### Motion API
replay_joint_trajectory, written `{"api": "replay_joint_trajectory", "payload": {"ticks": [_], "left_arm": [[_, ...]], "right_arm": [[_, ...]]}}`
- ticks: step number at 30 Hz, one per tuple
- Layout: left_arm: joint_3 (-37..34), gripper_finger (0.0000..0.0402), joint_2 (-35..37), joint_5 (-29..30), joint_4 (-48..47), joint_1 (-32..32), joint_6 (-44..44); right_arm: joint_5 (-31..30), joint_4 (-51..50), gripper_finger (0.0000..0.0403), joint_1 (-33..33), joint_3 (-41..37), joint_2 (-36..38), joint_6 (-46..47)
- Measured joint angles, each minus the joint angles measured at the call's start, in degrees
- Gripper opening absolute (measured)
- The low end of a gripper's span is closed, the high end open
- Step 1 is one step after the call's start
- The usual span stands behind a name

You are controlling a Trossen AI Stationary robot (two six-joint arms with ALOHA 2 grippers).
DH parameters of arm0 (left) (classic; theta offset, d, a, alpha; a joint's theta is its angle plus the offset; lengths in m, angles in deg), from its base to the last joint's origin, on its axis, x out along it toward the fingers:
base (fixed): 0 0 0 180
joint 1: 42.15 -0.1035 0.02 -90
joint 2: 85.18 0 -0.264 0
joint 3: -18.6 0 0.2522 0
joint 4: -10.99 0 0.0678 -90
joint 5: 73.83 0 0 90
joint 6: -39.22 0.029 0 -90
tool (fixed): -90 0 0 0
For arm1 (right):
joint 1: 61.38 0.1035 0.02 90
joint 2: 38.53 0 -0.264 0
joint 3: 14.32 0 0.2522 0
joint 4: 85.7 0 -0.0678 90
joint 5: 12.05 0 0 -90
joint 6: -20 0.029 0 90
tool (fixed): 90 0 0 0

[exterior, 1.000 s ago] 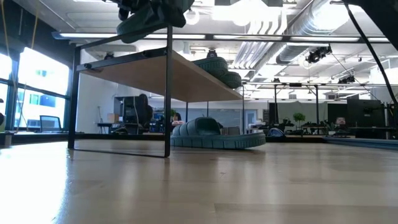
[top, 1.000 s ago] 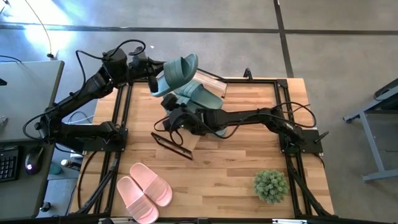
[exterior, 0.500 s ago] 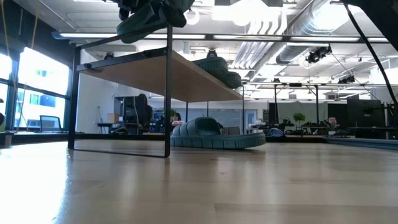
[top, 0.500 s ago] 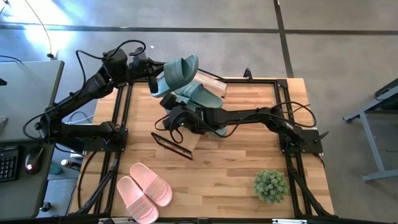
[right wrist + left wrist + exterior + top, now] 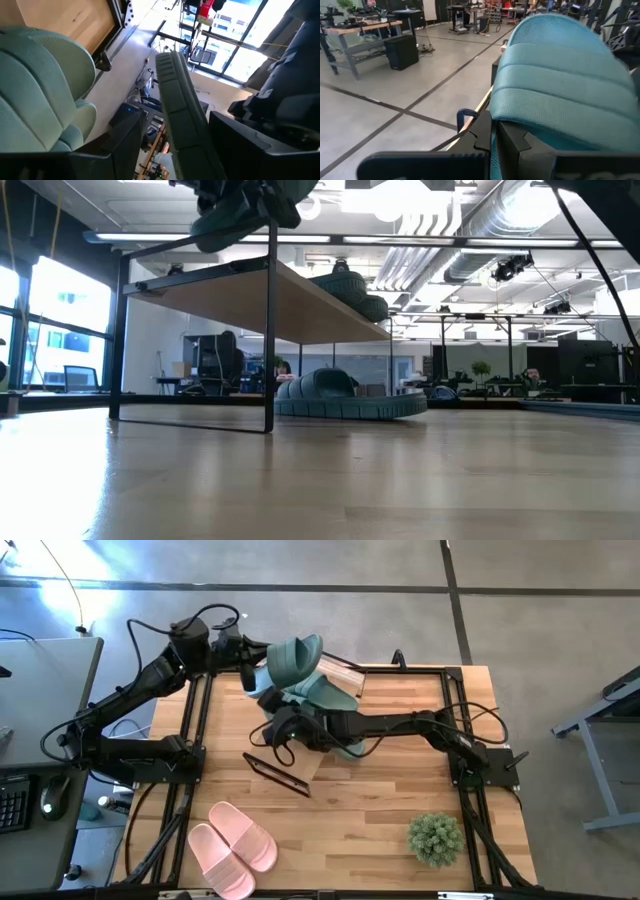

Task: Pick and place slides into the shelf
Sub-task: Put the green slide under the shelf

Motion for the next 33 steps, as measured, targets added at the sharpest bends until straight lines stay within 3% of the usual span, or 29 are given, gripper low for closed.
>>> {"api": "replay_joint_trajectory", "payload": {"ticks": [15, 21, 29, 33], "left_arm": [[0.0, 0.0, 0.0, -0.8, 2.4, 3.7, -0.4], [0.0, 0.0, 0.0, 0.0, 2.3, 4.5, -0.4], [0.1, 0.0, 0.1, -0.6, 2.7, 4.5, 0.1], [0.1, 0.0, 0.1, -0.7, 2.3, 4.4, 0.2]], "right_arm": [[-0.7, 0.0, 0.0204, -1.8, 0.0, -0.1, -2.5], [-2.8, 0.8, 0.0141, -1.7, 0.0, -0.1, -4.3], [-6.4, 3.5, 0.0017, -1.8, -0.1, -0.3, -4.4], [-6.6, 4.2, 0.0017, -0.6, -0.1, -0.3, 0.1]]}}
